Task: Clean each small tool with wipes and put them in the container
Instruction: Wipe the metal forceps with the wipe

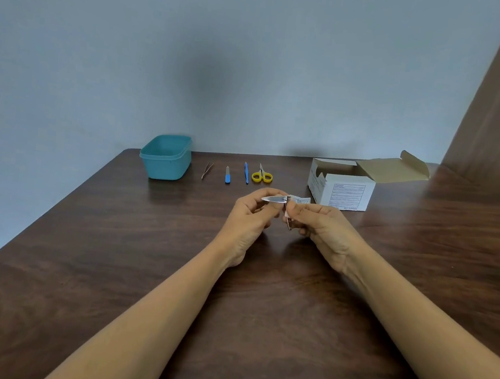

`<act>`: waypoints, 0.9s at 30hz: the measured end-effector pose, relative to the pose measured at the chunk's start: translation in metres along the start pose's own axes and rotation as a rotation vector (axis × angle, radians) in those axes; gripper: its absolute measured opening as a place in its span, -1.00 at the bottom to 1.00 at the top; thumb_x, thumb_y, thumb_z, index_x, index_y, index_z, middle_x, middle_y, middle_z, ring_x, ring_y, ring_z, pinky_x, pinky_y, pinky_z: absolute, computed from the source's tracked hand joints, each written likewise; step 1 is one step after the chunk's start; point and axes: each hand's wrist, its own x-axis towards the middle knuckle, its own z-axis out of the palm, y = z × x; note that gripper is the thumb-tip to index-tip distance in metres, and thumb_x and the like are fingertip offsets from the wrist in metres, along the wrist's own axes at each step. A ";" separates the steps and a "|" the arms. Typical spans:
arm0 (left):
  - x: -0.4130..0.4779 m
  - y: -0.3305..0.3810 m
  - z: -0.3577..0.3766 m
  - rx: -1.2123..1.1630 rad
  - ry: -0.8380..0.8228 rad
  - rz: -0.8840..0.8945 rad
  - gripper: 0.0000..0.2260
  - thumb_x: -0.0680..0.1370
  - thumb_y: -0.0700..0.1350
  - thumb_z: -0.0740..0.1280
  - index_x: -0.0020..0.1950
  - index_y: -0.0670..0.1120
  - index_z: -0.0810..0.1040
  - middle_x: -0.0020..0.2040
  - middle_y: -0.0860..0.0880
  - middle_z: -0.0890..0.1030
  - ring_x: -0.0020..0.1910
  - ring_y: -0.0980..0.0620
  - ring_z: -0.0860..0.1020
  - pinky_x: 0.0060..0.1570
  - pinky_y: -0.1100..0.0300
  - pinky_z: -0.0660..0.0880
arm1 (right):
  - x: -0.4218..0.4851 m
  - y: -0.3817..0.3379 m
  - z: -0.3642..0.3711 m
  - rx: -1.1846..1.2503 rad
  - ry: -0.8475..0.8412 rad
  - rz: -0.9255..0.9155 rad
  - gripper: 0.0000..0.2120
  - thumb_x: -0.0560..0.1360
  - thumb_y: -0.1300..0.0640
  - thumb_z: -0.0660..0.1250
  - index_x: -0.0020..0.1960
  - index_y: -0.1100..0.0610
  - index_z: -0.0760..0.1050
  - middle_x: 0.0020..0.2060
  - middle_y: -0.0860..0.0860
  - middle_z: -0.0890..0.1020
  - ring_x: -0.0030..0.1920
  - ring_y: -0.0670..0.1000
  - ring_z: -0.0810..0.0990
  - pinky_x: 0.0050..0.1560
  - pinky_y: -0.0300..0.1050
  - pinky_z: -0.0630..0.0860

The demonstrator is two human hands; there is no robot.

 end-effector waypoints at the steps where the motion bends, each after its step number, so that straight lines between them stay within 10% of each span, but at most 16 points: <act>1: 0.000 0.000 0.001 0.022 -0.013 0.021 -0.89 0.58 -0.16 0.30 0.02 0.00 0.60 -0.10 -0.02 0.60 -0.10 0.03 0.42 -0.18 0.26 0.36 | 0.000 0.000 0.000 0.020 0.014 0.007 -0.80 0.37 0.04 0.45 -0.12 0.17 0.67 -0.26 0.01 0.69 -0.24 -0.10 0.53 -0.23 -0.25 0.36; 27: 0.003 -0.002 0.004 0.077 0.038 -0.007 -0.87 0.60 -0.13 0.27 0.00 -0.01 0.62 -0.16 0.02 0.64 -0.21 0.26 0.51 -0.23 0.40 0.42 | 0.001 -0.003 -0.001 -0.115 -0.129 0.000 -0.67 0.36 -0.13 0.36 -0.21 0.15 0.64 -0.30 0.02 0.66 -0.25 -0.12 0.53 -0.14 -0.16 0.32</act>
